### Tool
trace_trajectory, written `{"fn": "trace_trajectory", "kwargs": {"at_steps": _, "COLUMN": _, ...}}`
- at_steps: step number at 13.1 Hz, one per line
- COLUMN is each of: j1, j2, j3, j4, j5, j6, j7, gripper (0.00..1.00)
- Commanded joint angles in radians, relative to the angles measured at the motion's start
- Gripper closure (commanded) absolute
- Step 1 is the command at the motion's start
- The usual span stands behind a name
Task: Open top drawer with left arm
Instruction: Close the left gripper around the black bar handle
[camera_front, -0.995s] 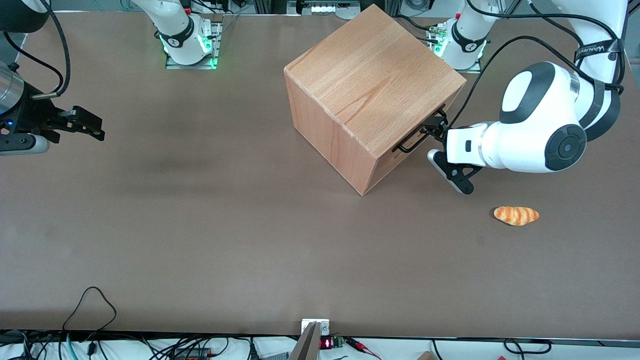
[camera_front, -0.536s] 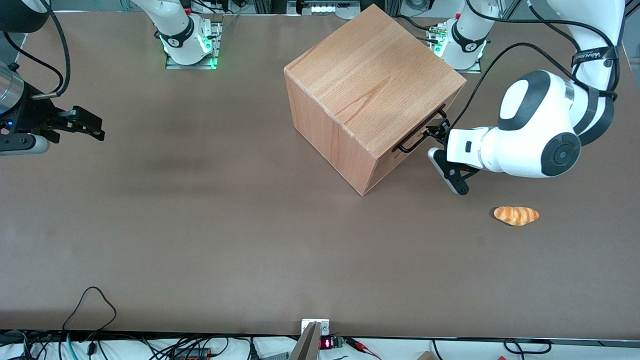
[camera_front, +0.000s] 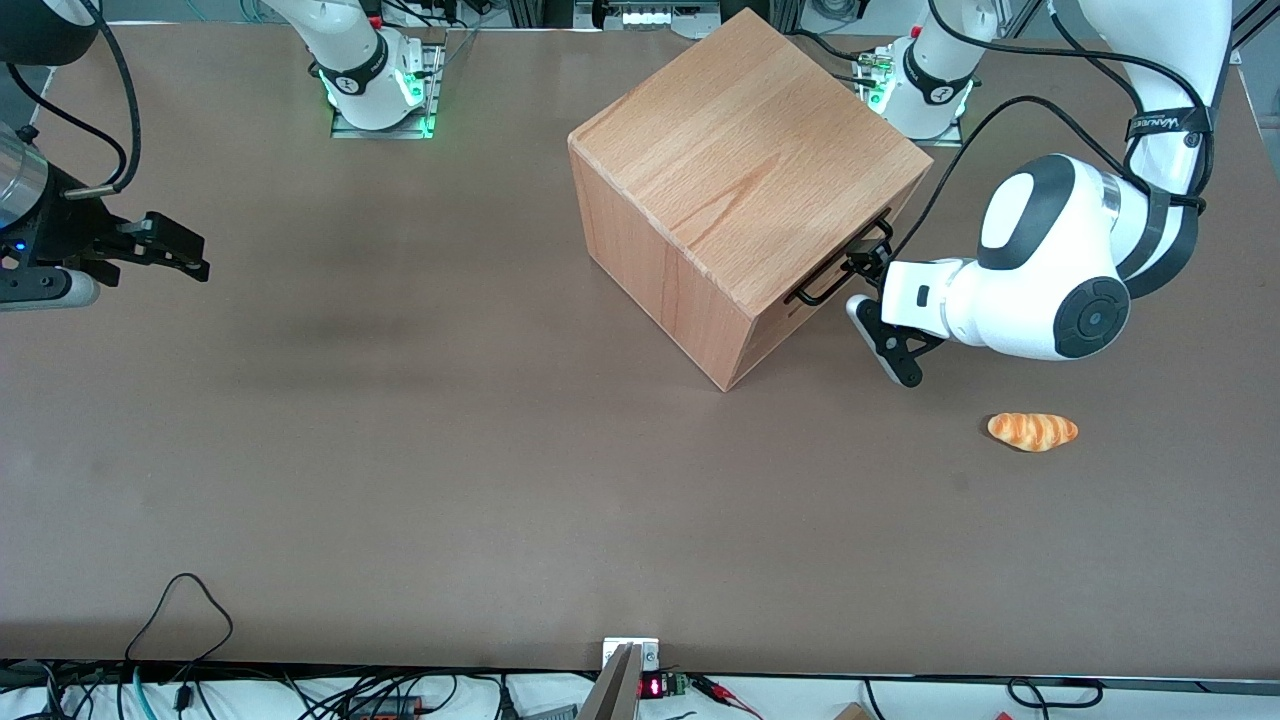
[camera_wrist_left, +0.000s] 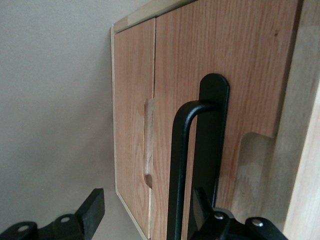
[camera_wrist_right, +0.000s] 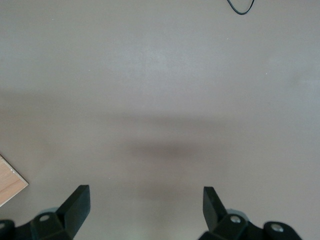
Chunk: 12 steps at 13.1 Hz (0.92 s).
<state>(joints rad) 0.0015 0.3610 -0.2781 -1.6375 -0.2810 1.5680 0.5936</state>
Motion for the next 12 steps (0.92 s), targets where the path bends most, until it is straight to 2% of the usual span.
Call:
{"fn": "trace_trajectory", "kwargs": {"at_steps": 1, "j1": 0.000, "j2": -0.040, "j3": -0.001, "j4": -0.038, "j5": -0.003, "j6": 0.017, "j7": 0.026, "gripper": 0.21}}
{"fn": "trace_trajectory", "kwargs": {"at_steps": 12, "j1": -0.005, "j2": -0.076, "j3": -0.015, "j4": -0.125, "j5": -0.003, "j6": 0.092, "j7": 0.023, "gripper": 0.24}}
